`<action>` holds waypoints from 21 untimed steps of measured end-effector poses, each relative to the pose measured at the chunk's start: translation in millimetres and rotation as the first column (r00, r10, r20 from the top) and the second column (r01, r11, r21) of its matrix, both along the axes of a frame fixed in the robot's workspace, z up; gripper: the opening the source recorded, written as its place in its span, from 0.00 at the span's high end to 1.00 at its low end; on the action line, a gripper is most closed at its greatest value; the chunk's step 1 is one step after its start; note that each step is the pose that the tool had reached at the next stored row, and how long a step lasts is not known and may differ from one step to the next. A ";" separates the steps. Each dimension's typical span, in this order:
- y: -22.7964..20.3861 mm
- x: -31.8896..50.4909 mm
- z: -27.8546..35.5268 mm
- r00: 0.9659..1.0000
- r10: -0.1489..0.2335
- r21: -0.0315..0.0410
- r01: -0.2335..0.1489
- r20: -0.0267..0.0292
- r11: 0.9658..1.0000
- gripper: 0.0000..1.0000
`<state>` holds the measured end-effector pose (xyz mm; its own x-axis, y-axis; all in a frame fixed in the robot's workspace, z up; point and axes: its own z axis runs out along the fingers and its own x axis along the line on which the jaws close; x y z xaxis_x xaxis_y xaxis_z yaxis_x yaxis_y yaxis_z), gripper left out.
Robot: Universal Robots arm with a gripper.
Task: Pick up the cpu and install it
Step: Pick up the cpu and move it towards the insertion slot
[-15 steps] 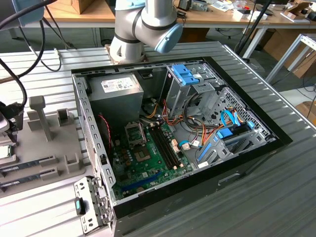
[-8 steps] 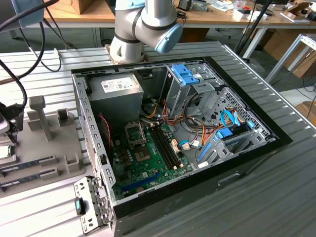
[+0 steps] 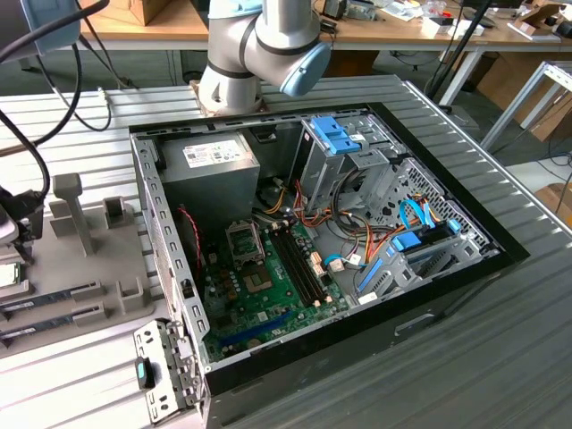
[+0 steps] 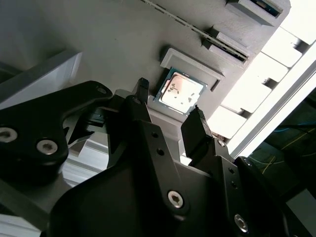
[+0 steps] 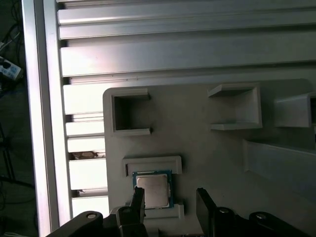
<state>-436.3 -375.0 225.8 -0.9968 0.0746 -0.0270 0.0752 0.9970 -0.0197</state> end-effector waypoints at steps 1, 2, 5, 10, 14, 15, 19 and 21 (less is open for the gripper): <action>0.0 0.0 -0.4 1.000 0.000 0.000 0.000 0.000 1.000 0.46; 0.0 -0.1 -0.8 1.000 0.000 0.000 0.000 0.000 1.000 0.46; 0.0 -0.2 -2.7 1.000 0.000 0.000 0.000 0.000 1.000 0.46; 0.0 -0.3 -4.6 1.000 0.000 0.000 0.000 0.000 1.000 0.46; 0.2 -0.4 -6.7 1.000 0.000 0.000 0.000 0.000 1.000 0.46; 0.3 -0.7 -8.0 1.000 0.000 0.000 0.000 0.000 1.000 0.46; 0.5 -5.7 -12.0 1.000 0.000 0.000 0.000 0.000 1.000 0.46; 0.5 -8.6 -14.7 1.000 0.000 0.000 0.000 0.000 1.000 0.46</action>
